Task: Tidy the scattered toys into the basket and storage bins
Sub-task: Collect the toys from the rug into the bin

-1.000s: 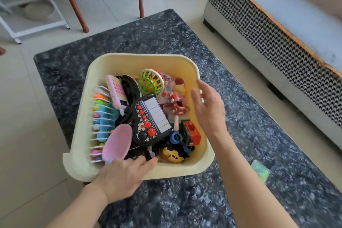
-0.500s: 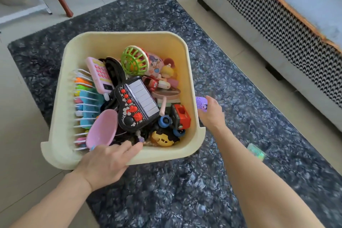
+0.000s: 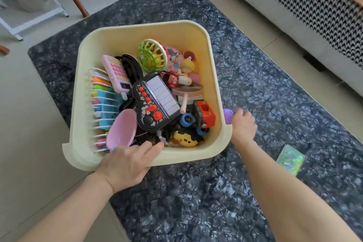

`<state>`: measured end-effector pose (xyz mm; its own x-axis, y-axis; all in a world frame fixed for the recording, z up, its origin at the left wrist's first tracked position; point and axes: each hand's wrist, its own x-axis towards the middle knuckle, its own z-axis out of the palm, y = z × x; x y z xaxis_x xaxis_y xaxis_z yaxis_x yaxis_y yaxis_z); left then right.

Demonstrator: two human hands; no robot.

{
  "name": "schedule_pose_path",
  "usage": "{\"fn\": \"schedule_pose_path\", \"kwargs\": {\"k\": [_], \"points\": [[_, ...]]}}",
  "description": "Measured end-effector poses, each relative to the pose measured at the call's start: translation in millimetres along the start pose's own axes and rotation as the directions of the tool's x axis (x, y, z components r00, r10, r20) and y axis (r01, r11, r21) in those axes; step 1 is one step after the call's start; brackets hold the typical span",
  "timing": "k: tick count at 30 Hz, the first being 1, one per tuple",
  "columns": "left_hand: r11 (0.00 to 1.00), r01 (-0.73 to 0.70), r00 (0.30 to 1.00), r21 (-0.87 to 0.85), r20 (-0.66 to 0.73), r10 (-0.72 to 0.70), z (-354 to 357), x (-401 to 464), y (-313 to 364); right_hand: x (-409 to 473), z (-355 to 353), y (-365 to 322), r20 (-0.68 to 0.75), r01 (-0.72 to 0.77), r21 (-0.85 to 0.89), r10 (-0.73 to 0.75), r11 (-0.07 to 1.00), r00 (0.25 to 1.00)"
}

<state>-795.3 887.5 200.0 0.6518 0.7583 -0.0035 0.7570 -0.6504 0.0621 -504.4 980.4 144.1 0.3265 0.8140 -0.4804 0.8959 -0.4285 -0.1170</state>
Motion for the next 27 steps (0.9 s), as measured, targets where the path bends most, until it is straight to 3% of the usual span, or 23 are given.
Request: {"fn": "schedule_pose_path", "kwargs": {"k": [2, 4, 5, 7, 10, 12, 16, 19, 21, 24, 27], "points": [[1.000, 0.007, 1.000, 0.004, 0.003, -0.007, -1, 0, 0, -5, 2, 12, 0.060, -0.111, 0.073, 0.106, 0.991, 0.993], [1.000, 0.010, 1.000, 0.005, 0.007, -0.010, -1, 1, 0, -13, 3, 25, 0.052, -0.131, 0.341, 0.121, 0.931, 0.991], [1.000, 0.012, 1.000, 0.010, 0.009, -0.012, -2, 2, 0, -21, 0, 28, 0.017, -0.125, 0.508, 0.135, 0.852, 0.991], [1.000, 0.013, 1.000, 0.021, 0.012, -0.013, -4, 3, 0, -37, -15, 30, -0.070, -0.097, 0.774, 0.237, 0.626, 0.969], [1.000, 0.022, 0.999, 0.019, 0.037, -0.023, -5, 2, 0, -65, -54, 17, -0.124, 0.070, 0.986, 0.374, 0.154, 0.919], [0.999, 0.037, 0.998, 0.026, 0.053, -0.039, -5, 2, 0, -80, -81, 1, -0.173, 0.175, 0.984, 0.355, 0.027, 0.919], [0.998, 0.041, 0.996, 0.040, 0.078, -0.044, -7, 4, 2, -105, -111, -51, -0.214, 0.214, 0.976, -0.012, 0.028, 0.977], [0.997, 0.044, 0.995, 0.069, 0.087, -0.050, -11, 5, 2, -113, -108, -97, -0.165, 0.209, 0.972, -0.317, 0.109, 0.934], [0.996, 0.044, 0.994, 0.077, 0.095, -0.051, -11, 5, 1, -112, -101, -121, -0.124, 0.239, 0.946, -0.434, 0.221, 0.892], [0.995, 0.045, 0.994, 0.086, 0.093, -0.053, -11, 4, 1, -106, -92, -133, -0.096, 0.300, 0.868, -0.459, 0.396, 0.883], [0.995, 0.043, 0.997, 0.089, 0.066, -0.049, -11, 4, 1, -102, -90, -118, -0.185, 0.329, 0.871, -0.378, 0.365, 0.907]]}}
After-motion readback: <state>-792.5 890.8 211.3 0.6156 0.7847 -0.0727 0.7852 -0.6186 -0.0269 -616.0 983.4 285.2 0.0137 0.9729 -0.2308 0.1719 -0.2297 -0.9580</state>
